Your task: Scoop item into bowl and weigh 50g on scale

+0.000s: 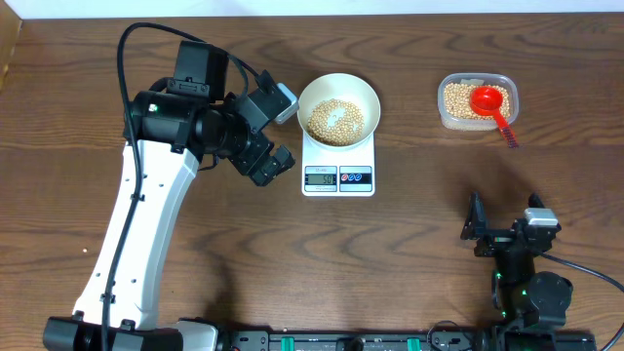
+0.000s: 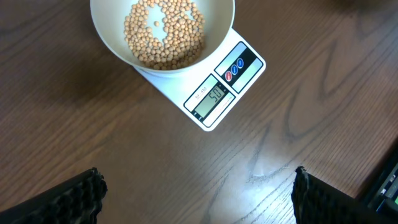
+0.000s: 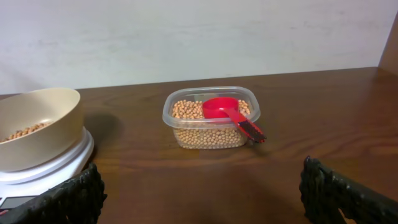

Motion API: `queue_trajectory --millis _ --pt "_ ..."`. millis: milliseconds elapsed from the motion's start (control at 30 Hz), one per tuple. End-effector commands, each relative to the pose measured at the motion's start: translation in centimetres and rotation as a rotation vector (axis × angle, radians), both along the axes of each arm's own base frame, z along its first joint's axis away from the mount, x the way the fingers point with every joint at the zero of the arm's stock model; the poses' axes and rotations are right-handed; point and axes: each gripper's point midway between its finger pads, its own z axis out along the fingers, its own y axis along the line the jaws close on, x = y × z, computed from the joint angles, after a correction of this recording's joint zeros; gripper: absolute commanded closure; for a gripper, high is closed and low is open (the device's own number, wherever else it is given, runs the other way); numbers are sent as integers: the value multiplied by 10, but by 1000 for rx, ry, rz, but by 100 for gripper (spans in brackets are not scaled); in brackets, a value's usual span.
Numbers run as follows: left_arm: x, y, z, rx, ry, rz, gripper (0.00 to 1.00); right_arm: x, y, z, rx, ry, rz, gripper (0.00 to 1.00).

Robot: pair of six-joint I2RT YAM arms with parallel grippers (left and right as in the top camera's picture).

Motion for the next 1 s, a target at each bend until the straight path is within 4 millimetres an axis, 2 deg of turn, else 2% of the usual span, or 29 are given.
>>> queue_trajectory --millis 0,233,633,967 --pt "-2 -1 2 -8 1 2 2 0 0 -1 -9 -2 -3 1" --pt "-5 -1 9 -12 -22 2 2 0 0 -1 -9 -2 -3 1" --pt "-15 11 51 10 -196 36 2 0 0 -1 -9 -2 -3 1" --pt "-19 38 90 -15 -325 289 2 0 0 -1 -9 -2 -3 1"
